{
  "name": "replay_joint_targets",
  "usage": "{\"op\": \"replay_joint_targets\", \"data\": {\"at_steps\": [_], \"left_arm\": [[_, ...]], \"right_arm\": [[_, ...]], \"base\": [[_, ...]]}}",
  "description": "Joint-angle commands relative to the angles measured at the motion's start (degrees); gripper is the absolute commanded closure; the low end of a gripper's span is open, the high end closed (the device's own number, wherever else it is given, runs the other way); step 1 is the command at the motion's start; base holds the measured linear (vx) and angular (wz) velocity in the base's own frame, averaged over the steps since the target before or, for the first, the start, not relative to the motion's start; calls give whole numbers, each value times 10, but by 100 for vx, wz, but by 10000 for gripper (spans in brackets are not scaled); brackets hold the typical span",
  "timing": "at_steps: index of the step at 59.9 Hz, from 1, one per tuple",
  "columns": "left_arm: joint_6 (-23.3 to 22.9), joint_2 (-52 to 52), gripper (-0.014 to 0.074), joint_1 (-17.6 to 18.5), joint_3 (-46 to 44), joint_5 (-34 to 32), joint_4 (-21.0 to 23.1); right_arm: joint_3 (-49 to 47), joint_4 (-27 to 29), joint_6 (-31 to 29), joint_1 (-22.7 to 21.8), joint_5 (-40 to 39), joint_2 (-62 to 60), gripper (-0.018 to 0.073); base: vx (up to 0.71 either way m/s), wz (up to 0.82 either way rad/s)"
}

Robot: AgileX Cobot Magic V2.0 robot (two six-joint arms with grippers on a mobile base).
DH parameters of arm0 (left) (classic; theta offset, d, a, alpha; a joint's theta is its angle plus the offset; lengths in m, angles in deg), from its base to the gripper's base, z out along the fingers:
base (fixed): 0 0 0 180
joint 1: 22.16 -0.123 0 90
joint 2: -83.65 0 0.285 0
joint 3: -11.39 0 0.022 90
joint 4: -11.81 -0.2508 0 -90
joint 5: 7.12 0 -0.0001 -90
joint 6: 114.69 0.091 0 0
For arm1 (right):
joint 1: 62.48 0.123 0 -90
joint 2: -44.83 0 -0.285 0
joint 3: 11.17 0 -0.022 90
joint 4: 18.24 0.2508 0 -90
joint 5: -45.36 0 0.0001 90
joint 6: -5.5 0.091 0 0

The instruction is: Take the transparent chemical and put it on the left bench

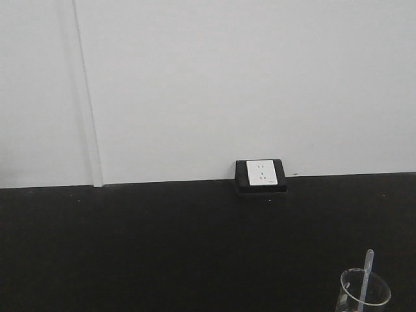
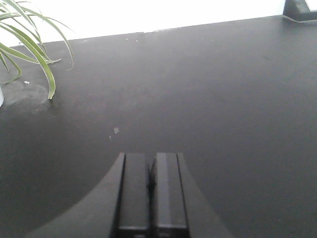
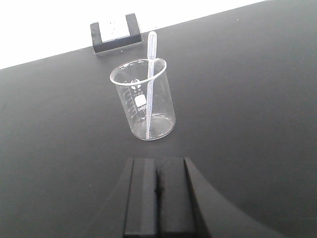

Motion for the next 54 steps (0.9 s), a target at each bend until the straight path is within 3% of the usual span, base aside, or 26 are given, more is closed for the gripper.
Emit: {"op": "replay_joint_targets", "data": {"at_steps": [1, 11, 23, 37, 42, 50, 54], "left_arm": [[-4, -11, 600, 1, 9, -45, 0], [-4, -11, 600, 1, 9, -45, 0], [-4, -11, 600, 1, 9, -45, 0], [-4, -11, 600, 1, 9, -45, 0], [-4, -11, 600, 1, 9, -45, 0], [-4, -11, 600, 1, 9, -45, 0], [-4, -11, 600, 1, 9, -45, 0]], "right_arm": [[3, -7, -1, -3, -54, -7, 567], [3, 9, 7, -2, -77, -7, 567], [3, 59, 13, -2, -180, -7, 567], [-5, 25, -24, -3, -309, -7, 564], [-47, -11, -37, -3, -262, 2, 564], [-140, -81, -48, -3, -106, 57, 562], [-168, -94, -47, -3, -83, 94, 559]], "base": [[0, 0], [0, 0], [0, 0], [0, 0], [0, 0], [0, 0], [0, 0]]}}
